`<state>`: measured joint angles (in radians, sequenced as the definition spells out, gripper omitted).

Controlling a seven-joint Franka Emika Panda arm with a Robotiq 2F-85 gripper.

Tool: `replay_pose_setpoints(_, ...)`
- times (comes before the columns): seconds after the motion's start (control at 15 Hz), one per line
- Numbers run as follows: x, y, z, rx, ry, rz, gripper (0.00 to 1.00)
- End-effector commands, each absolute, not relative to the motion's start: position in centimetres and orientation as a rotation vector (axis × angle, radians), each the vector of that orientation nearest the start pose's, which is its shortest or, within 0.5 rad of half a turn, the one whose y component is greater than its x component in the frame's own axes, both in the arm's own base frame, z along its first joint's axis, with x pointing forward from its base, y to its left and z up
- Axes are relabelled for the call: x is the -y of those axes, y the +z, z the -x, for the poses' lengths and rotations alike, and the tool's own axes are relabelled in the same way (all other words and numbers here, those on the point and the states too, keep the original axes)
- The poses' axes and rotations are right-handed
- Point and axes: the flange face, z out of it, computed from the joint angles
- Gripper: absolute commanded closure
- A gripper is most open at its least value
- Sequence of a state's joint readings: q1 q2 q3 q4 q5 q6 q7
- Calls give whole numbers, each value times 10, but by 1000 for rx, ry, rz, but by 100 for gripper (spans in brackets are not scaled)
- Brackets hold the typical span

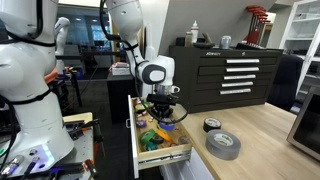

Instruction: Put the blue masking tape in the open drawer

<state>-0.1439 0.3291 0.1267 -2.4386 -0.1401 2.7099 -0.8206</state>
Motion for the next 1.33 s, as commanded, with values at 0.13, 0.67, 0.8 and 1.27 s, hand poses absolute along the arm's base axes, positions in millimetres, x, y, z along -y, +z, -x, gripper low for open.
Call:
replay_pose_setpoints(0.13, -16, 155, -453, 1427, 134, 2772, 98)
replay_pose_setpoints(0.67, -29, 123, -458, 1433, 200, 2732, 98)
replay_pose_setpoints(0.8, -28, 108, -453, 1416, 234, 2718, 98)
replay_pose_setpoints(1.27, -21, 86, -494, 1317, 240, 2716, 69)
